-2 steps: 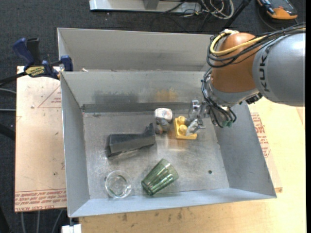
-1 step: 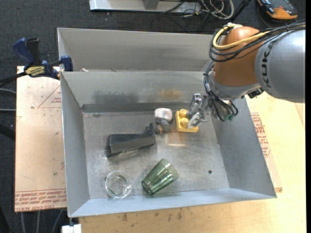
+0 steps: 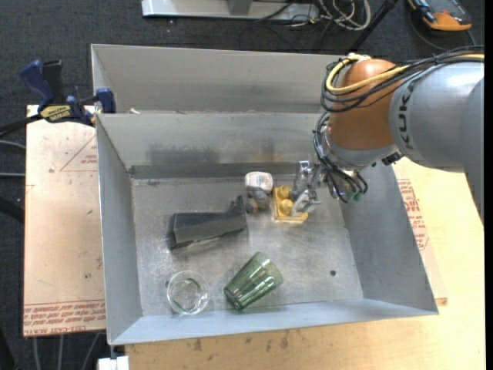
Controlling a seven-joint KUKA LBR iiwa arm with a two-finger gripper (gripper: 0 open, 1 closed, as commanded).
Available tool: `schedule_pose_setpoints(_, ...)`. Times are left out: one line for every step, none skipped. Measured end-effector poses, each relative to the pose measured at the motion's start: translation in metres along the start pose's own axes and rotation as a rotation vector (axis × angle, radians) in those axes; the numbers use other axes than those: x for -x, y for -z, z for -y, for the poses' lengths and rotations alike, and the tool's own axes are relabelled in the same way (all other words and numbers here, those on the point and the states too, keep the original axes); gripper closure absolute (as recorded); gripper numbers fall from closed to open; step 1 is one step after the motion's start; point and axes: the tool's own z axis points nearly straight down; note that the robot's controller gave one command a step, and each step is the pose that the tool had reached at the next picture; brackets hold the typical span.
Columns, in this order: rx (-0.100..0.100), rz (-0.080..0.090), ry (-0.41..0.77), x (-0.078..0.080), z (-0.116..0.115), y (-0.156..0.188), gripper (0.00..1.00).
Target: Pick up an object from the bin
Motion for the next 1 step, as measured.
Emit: schedule_pose_setpoints(-0.002,0.012,0.0,0.001,-0.0003,0.0013,1.0)
